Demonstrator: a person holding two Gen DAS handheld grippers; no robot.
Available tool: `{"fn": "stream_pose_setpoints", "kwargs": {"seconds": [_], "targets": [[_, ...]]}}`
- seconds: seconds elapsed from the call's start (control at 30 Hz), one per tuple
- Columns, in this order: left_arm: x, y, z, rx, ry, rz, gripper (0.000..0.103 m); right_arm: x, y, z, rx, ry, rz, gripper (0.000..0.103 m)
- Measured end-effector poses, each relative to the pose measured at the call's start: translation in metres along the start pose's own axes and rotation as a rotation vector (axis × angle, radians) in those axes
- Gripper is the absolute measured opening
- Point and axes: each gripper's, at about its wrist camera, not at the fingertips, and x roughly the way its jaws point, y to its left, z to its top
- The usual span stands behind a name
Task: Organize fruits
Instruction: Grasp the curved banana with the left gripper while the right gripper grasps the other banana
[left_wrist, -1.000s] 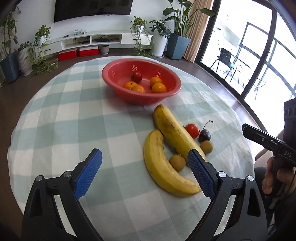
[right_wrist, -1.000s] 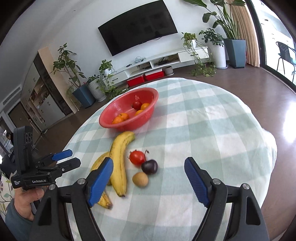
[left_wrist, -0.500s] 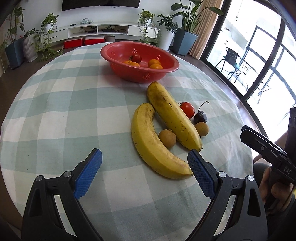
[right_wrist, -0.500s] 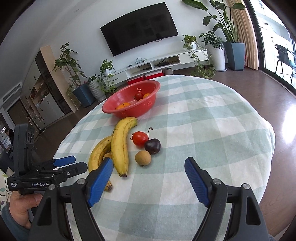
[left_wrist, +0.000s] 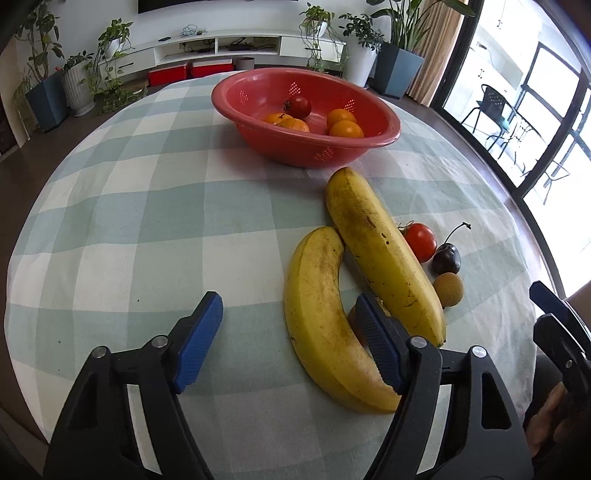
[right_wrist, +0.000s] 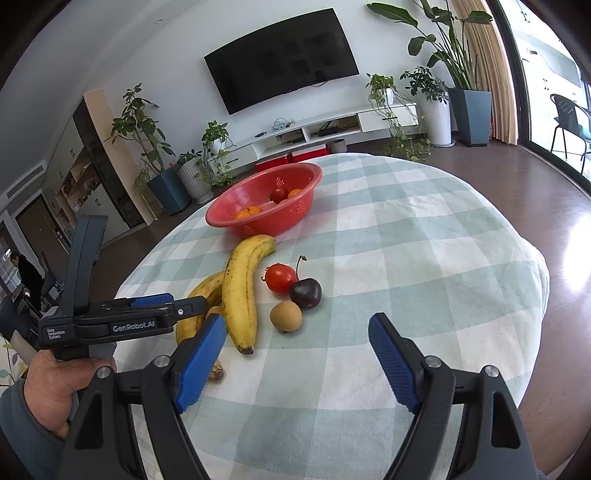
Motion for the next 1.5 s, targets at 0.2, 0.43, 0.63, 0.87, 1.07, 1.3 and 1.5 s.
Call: {"fn": "stream_pose_setpoints", "kwargs": {"seconds": [0.2,0.43,0.63,0.87,1.07,1.3,1.5], "targets": [[0.010,-0.005,0.006,0.037,0.038,0.030,0.064,-0.001,-0.001,0.000,-0.002,-0.008,0.007,0.082],[0.021,-0.011,0.013,0.107,0.095,0.059,0.064,-0.004,-0.002,0.000,0.011,-0.021,0.010,0.082],[0.015,-0.019,0.012,0.230,0.136,0.091,0.047,-0.005,-0.005,0.001,0.024,-0.029,0.014,0.082],[0.018,-0.026,0.005,0.294,0.186,0.125,0.048,-0.004,-0.003,0.001,0.011,-0.032,0.013,0.082],[0.012,-0.015,-0.010,0.187,0.098,0.082,0.044,-0.003,0.002,0.000,-0.015,-0.031,0.003,0.082],[0.005,-0.018,-0.014,0.232,0.082,0.074,0.039,-0.001,0.010,-0.001,-0.058,-0.021,-0.017,0.082],[-0.007,-0.014,-0.017,0.307,0.080,0.092,0.031,0.005,0.017,0.007,-0.054,0.032,0.005,0.081]]}}
